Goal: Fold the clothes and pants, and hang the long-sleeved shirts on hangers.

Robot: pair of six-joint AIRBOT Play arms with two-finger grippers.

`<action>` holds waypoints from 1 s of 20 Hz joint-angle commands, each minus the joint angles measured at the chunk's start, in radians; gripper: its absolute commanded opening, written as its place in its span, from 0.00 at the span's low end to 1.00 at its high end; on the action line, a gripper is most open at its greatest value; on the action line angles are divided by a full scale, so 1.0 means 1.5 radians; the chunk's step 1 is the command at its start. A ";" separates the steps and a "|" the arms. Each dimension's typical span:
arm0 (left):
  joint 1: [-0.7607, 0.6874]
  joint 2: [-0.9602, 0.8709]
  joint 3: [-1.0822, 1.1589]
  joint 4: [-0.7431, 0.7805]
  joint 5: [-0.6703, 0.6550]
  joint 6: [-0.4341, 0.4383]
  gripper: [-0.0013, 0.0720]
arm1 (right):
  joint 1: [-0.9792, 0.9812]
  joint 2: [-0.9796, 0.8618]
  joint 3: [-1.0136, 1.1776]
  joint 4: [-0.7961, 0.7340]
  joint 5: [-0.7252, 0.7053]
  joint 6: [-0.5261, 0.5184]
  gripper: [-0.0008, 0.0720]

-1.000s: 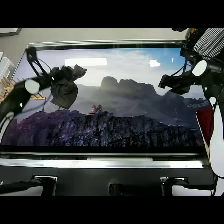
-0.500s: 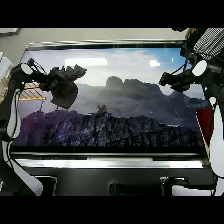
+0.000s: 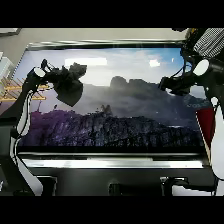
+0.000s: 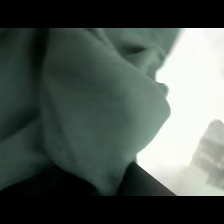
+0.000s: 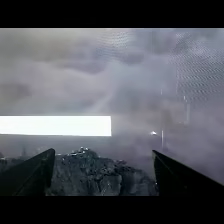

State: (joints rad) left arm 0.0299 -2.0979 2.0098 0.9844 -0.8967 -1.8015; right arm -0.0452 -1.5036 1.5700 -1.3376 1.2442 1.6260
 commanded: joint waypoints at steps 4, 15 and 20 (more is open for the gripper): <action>-0.096 0.244 0.009 -0.085 0.050 0.312 0.05 | 0.000 0.090 0.020 -0.066 -0.100 -0.055 0.96; -0.512 0.525 -0.124 0.219 -0.093 0.180 0.05 | 0.000 0.359 0.068 -0.158 -0.038 -0.055 0.94; -0.564 0.463 -0.507 0.246 -0.019 0.062 0.05 | 0.000 0.340 0.066 -0.175 0.075 -0.044 0.94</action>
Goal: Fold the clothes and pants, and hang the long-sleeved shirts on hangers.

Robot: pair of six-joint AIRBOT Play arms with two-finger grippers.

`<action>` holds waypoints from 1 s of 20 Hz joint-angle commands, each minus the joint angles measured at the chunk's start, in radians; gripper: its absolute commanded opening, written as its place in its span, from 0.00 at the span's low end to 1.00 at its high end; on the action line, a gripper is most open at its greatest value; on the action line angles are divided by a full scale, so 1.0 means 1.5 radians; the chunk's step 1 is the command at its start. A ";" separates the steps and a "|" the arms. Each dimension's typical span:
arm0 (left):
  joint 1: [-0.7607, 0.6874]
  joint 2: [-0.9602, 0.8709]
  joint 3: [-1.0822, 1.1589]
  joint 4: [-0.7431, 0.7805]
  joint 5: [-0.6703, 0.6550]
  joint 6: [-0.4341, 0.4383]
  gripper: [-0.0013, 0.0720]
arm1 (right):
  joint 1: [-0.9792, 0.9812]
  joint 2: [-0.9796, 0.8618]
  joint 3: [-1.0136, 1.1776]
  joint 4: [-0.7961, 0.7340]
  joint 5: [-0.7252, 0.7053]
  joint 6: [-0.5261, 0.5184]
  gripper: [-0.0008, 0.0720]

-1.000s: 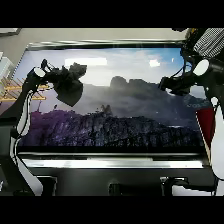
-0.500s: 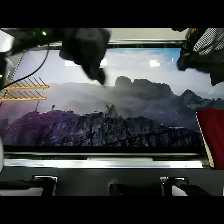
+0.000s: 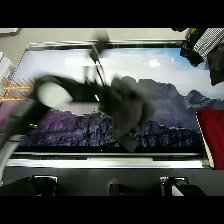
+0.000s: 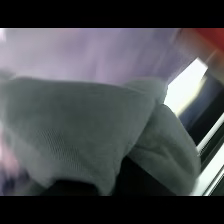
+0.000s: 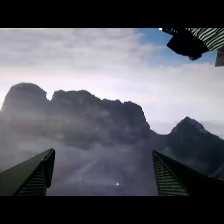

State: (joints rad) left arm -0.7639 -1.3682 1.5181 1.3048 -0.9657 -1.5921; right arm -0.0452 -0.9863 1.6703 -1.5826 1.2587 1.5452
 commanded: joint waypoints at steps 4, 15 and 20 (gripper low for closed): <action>0.036 -0.025 -0.233 -0.062 0.019 -0.093 0.98 | 0.000 -0.084 -0.020 0.031 0.080 0.030 0.94; 0.410 0.074 -0.202 -0.152 -0.371 0.095 0.98 | 0.000 -0.412 -0.082 0.378 0.323 -0.060 0.95; 0.395 0.091 -0.594 -0.467 -0.103 0.207 0.81 | 0.000 -0.398 -0.286 0.351 0.238 -0.094 0.95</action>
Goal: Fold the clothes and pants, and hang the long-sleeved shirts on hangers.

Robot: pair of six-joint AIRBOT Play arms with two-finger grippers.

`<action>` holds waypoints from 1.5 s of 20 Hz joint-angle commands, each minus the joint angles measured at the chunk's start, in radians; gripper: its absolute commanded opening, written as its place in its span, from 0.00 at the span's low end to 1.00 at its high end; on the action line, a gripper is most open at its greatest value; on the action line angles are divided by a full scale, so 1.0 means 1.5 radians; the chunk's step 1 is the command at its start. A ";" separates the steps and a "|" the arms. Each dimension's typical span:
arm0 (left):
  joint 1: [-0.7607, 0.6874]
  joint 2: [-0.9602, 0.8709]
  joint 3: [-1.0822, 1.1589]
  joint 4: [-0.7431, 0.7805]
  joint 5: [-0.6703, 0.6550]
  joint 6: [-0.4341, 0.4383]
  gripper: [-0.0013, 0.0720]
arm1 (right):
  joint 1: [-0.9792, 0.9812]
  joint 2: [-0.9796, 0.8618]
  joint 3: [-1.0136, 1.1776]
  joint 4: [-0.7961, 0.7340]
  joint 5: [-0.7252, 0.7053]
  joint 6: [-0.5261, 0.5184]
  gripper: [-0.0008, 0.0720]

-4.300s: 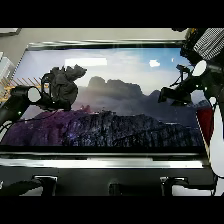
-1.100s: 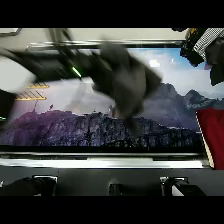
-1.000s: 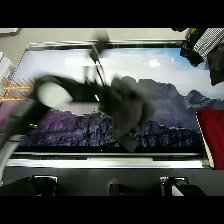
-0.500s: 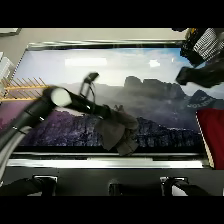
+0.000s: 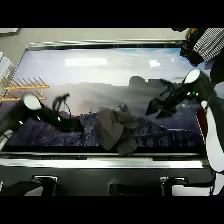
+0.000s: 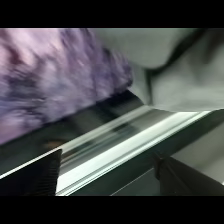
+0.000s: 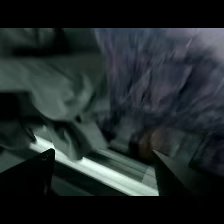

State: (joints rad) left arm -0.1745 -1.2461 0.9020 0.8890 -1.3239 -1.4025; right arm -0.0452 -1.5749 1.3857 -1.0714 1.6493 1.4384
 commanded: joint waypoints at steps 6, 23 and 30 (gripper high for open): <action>-0.119 -0.046 -0.301 -0.439 0.318 0.199 0.80 | 0.000 -0.004 -0.151 -0.036 -0.036 -0.029 0.95; -0.208 -0.102 -0.264 -0.704 0.345 0.407 0.05 | 0.001 0.077 -0.461 0.145 -0.218 -0.081 0.95; -0.209 -0.050 -0.264 -0.675 0.348 0.406 0.05 | 0.119 0.077 -0.494 0.275 -0.365 -0.082 0.62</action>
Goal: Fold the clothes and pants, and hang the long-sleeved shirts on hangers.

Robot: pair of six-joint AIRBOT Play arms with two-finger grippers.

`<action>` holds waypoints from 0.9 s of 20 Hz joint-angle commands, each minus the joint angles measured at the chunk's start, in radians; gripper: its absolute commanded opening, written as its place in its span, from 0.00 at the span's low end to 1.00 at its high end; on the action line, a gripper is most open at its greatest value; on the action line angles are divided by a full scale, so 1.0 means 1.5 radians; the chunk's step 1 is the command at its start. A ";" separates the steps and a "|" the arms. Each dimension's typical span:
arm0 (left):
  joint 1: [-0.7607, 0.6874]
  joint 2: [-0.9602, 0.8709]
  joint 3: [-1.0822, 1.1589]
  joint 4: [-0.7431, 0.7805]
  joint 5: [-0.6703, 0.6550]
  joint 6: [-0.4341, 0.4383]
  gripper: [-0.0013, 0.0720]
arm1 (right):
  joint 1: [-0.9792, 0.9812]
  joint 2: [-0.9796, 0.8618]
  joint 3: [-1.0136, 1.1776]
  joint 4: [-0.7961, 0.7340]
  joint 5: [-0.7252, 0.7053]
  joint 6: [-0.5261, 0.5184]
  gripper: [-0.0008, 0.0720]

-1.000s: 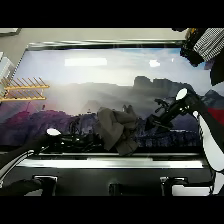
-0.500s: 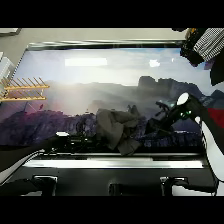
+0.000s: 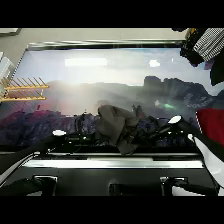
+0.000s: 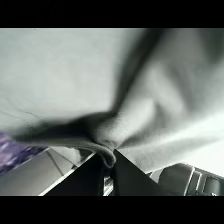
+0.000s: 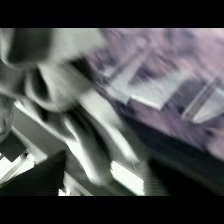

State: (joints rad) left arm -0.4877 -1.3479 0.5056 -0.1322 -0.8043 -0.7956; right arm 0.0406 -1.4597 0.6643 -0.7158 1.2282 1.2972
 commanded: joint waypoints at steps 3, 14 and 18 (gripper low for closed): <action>0.014 0.059 0.005 0.008 0.014 0.008 0.04 | 0.086 0.009 0.016 0.022 -0.085 0.028 0.07; 0.328 0.415 0.498 0.102 0.069 0.037 0.05 | -0.135 0.329 0.647 -0.398 -0.087 0.192 0.06; 0.413 0.504 0.557 0.101 0.146 0.029 0.05 | -0.149 0.428 0.729 -0.469 -0.126 0.204 0.06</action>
State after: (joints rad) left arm 0.0395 -0.6899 1.2533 0.0116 -0.6785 -0.7418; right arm -0.1528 -0.9211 1.6436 -1.3209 1.0859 1.5806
